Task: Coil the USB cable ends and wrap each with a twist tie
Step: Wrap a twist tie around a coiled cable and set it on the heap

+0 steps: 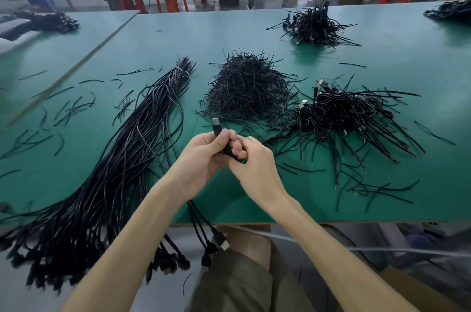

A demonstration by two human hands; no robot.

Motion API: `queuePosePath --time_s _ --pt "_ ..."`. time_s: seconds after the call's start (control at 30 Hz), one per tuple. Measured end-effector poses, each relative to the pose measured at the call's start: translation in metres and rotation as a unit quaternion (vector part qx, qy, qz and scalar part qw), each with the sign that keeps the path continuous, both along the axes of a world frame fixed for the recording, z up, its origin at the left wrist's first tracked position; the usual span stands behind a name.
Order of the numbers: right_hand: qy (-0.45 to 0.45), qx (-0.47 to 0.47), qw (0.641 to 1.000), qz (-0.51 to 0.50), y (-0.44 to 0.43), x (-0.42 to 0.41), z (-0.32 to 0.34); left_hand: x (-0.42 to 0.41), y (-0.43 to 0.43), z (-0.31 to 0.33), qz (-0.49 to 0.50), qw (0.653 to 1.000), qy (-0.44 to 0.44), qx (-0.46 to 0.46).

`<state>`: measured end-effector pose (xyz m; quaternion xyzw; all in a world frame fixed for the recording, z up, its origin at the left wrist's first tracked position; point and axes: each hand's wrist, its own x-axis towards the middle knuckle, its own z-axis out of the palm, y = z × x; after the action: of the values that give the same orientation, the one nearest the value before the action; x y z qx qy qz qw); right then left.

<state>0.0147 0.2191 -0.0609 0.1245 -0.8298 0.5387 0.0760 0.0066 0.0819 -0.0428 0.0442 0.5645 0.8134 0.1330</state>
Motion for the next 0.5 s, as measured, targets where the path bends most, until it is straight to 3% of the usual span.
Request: queuePosePath --time_s 0.23,0.5 --pt "0.013 0.0 1.0 0.008 0.0008 0.0019 0.0036 -0.0031 -0.0066 0.0053 -0.035 0.997 -0.031 0.061" --pt "-0.023 0.014 1.0 0.008 0.0011 -0.001 -0.0014 -0.0036 -0.0043 -0.0003 -0.008 0.998 -0.043 0.042"
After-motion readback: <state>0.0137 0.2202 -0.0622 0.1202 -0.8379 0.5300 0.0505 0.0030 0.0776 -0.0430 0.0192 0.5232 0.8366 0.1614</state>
